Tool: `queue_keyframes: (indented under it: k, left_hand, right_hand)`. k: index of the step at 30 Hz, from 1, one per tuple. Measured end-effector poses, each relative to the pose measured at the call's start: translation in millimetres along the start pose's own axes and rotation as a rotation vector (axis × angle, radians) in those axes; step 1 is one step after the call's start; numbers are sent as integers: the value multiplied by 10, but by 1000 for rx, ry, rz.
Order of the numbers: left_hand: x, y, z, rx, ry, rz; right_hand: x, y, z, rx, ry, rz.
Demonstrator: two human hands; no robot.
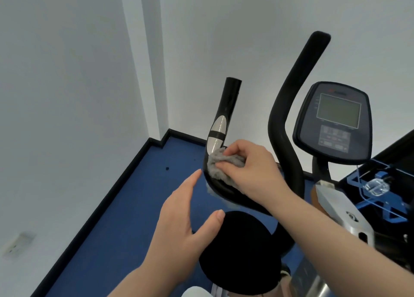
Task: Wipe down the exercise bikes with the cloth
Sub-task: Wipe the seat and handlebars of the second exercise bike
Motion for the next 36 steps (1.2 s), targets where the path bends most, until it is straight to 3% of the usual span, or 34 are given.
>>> queue_keyframes:
  k: [5,7,12,14,23,28,33,36]
  left_hand:
    - [-31,-26,39,11,-5,-93]
    - [-1,-26,45,6,-7,-79]
    - [20,7,49,15,-15,-19]
    - [9,57,75,37,-57,32]
    - [0,382,659,59,-211,4]
    - [-24,586,988,187,-295,82]
    - [-77,660,1267,312,-320,94]
    - [-104,656,1377,393,-370,107]
  right_hand:
    - [-152,-104,51,-114,-167,296]
    - [-121,-56,62,-41,-99,154]
    - [130,292,-133,349,171,-403]
    - [131,391,-230,371,179,-495]
    - [358,-151,-142,-43,119,-370]
    - [412,-80,-353,-58,-103,-503]
    - [576,-326,-44,-365,-192,-454]
    - [620,-406,-28,-419,-232,-499]
Point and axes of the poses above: each hand's wrist, its own z-axis towards the middle knuckle, its own y-axis out of the back of the hand, x = y × z, the point moved 2 cm from there along z, towards the middle knuckle, and after that the axes turned 8 degrees about y, right-handed, at the moved point
